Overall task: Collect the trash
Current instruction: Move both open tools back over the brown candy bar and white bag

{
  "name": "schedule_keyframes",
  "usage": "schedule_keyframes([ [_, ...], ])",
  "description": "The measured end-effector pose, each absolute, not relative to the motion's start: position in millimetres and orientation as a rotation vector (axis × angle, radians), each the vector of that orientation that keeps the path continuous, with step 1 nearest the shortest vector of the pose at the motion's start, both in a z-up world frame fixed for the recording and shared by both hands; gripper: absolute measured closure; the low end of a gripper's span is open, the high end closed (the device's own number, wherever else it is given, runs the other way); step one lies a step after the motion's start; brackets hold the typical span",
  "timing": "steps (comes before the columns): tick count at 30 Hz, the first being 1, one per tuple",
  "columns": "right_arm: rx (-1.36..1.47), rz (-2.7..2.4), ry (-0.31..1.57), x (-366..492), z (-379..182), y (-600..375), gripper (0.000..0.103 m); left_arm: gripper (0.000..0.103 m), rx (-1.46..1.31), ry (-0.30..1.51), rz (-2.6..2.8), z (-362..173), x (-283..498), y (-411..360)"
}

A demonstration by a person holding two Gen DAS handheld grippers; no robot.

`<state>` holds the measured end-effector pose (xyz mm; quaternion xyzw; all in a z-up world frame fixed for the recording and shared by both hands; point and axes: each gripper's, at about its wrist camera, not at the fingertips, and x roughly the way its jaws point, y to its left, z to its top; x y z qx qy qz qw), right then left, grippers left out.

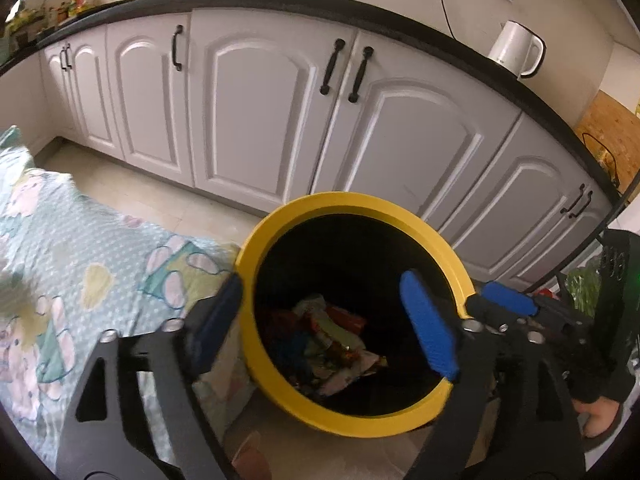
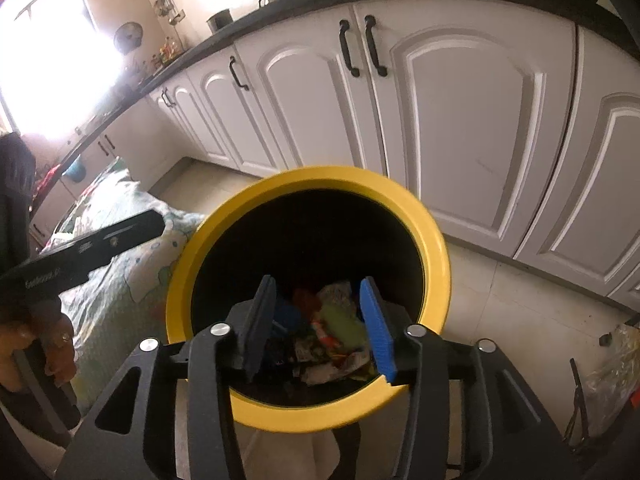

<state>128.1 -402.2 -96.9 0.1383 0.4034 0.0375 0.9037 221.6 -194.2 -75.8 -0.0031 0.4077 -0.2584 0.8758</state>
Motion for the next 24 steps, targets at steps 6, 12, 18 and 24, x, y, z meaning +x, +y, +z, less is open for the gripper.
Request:
schedule_keyframes([
  [6,0.234,0.074,0.761,124,-79,-394,0.042,0.011,-0.004,0.794,-0.471,-62,209,-168],
  [12,0.158,0.148,0.654,120,-49,-365,0.031,0.011,-0.008,0.726,-0.342,-48,193,-123],
  [18,0.098,0.275,0.607,126,-27,-325,0.029,0.011,-0.013,0.663,-0.199,-36,177,-70],
  [24,0.081,0.378,0.606,140,-12,-285,0.029,0.011,-0.035,0.630,-0.107,-29,165,-24],
])
